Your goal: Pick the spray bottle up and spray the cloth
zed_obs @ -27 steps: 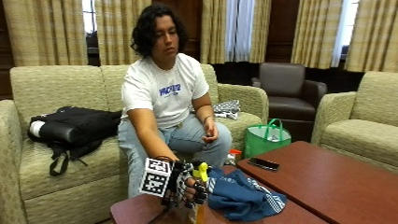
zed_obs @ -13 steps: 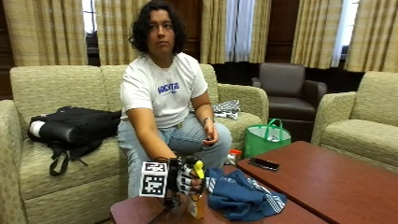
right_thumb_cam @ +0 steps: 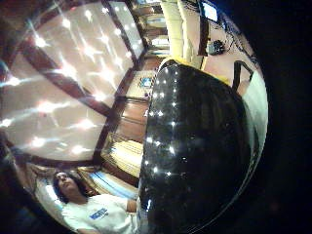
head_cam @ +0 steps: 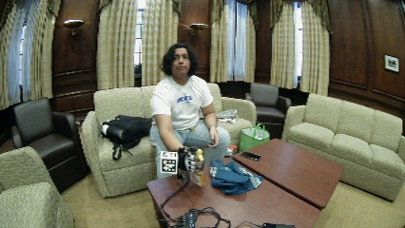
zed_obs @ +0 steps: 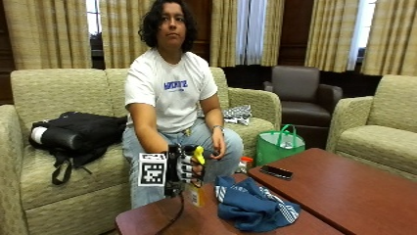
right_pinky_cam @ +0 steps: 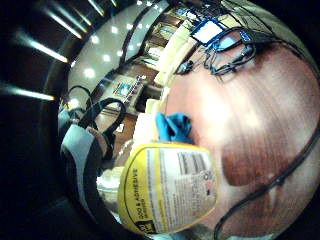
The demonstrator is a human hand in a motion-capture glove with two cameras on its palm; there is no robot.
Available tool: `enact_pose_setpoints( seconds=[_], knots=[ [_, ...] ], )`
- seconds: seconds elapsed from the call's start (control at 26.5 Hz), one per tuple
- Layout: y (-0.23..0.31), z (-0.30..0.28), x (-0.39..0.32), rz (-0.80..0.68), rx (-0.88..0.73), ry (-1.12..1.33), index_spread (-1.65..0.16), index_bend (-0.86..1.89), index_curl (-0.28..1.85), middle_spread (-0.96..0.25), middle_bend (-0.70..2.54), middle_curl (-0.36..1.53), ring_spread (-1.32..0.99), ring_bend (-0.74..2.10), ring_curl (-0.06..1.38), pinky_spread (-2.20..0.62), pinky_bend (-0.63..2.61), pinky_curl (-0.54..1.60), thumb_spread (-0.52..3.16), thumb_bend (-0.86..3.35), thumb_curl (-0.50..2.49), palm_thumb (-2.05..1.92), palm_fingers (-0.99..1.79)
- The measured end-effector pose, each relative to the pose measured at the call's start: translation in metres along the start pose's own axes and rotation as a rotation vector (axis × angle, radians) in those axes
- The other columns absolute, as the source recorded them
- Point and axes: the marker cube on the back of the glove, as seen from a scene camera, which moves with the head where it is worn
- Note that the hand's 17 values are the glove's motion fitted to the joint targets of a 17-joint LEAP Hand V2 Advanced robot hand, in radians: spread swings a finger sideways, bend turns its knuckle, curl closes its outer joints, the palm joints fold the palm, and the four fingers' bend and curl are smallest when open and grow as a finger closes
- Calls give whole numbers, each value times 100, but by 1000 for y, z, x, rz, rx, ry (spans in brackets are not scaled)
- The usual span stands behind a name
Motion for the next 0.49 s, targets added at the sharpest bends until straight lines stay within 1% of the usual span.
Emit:
enact_pose_setpoints(
  seconds=[0.26,0.49],
  knots=[
    [7,-21,-63,-42,-158,117,-24,47,52,-19,58,55,-19,70,49,-26,49,43,39,-2,65,93,139],
    [4,-22,-102,16,-312,241,-23,49,54,-19,59,56,-19,71,49,-26,50,44,34,-2,68,93,138]
  ],
)
